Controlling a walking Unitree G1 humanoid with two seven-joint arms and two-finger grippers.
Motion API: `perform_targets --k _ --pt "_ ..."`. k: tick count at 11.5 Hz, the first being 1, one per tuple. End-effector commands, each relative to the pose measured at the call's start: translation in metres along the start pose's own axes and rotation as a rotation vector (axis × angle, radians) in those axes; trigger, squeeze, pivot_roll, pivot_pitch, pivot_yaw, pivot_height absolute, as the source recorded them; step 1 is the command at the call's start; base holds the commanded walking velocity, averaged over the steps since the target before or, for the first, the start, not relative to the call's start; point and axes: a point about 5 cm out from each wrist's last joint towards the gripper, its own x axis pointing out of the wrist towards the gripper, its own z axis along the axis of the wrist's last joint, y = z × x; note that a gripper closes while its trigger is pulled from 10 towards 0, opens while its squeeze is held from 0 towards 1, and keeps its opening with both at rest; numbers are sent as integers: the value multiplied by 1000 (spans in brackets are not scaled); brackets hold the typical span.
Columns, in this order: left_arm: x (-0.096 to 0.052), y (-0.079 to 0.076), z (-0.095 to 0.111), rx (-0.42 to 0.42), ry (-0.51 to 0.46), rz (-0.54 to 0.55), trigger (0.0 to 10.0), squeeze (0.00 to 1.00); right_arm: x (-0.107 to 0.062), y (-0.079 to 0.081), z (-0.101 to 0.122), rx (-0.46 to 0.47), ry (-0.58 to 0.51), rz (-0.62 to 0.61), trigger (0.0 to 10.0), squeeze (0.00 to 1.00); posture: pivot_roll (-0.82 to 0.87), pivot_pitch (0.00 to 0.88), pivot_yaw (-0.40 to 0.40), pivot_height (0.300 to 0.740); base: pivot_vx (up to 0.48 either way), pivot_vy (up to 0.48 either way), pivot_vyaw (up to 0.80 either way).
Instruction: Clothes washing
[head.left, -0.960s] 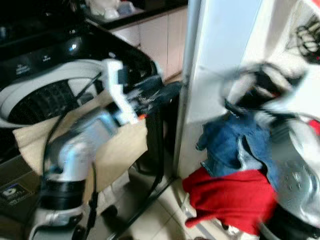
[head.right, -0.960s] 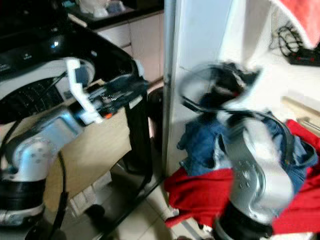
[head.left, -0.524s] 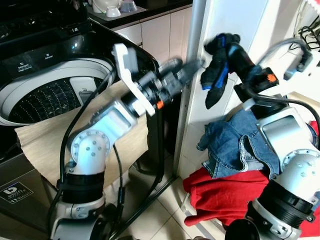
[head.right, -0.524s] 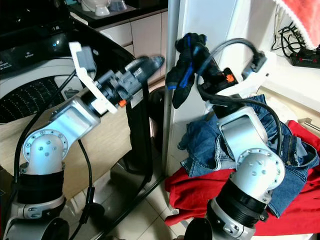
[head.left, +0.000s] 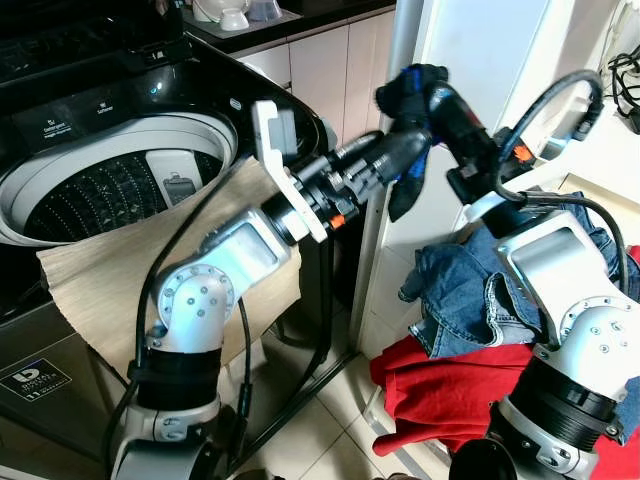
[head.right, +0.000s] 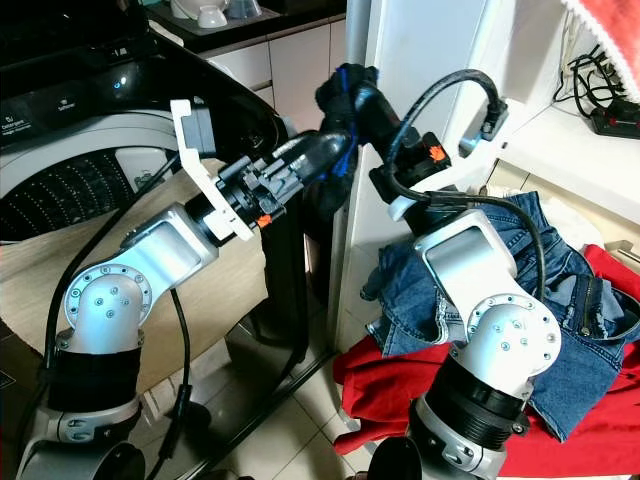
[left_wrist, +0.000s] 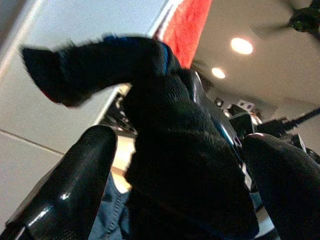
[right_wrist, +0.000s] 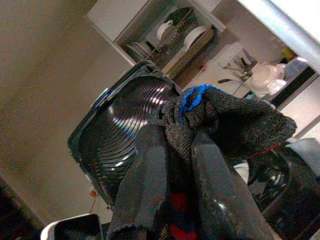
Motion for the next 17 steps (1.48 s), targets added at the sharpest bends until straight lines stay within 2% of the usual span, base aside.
perform_targets --k 1,2,3,4,5,10,16,17 --pt "1 -6 0 -5 9 -38 10000 0 6 10 1 8 -10 44 0 0 -102 0 27 740 0 0 0" --pt "1 -7 -3 -3 29 -45 10000 0 6 10 1 8 -11 42 0 0 -101 0 28 740 0 0 0" --pt "0 -1 -7 32 59 1 10000 0 8 11 4 10 -23 45 0 0 -100 0 28 740 0 0 0" --pt "-1 0 -6 19 55 9 10000 0 8 12 4 10 -23 45 0 0 -99 0 28 740 0 0 0" --pt "-2 3 -8 9 78 20 0 0 9 11 4 13 -25 40 0 0 -99 0 28 740 0 0 0" --pt "-6 0 -6 -36 60 4 0 0 10 11 -1 20 -13 28 0 0 -94 0 23 740 0 0 0" --pt "-7 2 -4 -26 46 4 0 0 10 12 -3 5 -10 18 0 0 -104 0 32 740 0 0 0" --pt "-6 2 -4 -26 41 6 0 0 10 12 -3 1 -9 17 353 0 -105 0 34 740 0 0 0"
